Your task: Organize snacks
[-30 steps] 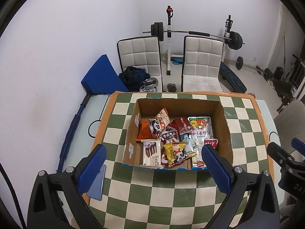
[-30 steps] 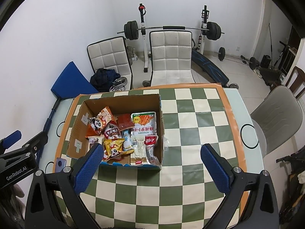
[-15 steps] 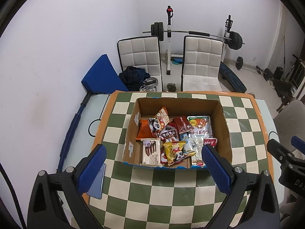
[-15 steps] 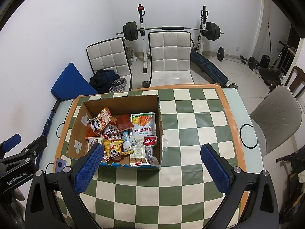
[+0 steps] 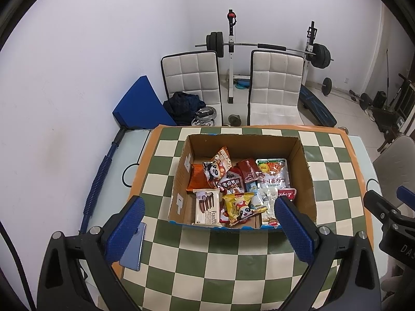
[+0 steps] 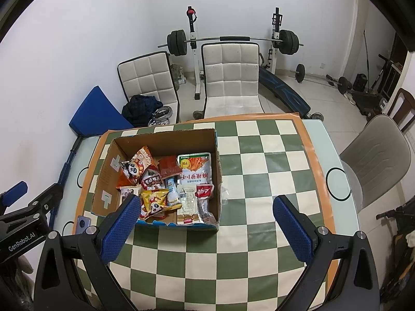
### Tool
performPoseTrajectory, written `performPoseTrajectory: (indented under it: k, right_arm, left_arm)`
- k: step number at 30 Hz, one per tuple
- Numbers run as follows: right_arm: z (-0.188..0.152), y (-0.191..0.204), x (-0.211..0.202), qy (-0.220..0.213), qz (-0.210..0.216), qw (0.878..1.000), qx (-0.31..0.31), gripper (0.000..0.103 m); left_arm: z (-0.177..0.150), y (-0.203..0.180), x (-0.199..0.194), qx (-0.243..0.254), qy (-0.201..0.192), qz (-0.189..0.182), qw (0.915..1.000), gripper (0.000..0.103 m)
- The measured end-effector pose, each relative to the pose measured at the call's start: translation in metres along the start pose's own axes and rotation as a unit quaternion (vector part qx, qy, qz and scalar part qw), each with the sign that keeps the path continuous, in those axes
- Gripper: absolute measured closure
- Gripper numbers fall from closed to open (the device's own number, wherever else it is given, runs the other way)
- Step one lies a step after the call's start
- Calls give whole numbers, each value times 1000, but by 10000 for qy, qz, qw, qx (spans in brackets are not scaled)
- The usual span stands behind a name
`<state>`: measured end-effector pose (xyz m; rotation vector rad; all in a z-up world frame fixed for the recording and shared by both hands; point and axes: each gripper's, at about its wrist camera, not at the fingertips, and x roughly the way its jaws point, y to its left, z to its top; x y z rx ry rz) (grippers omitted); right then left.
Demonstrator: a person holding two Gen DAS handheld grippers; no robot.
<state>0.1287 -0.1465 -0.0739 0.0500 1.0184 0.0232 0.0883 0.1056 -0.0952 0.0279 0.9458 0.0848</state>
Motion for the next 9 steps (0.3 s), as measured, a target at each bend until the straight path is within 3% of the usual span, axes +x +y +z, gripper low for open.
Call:
performPoseTrajectory:
  k: [9]
  right_arm:
    - [-1,-1,-1,0,0,10000,7,0]
  left_arm:
    - [0,1,-1,-16,0,-4,10000,1]
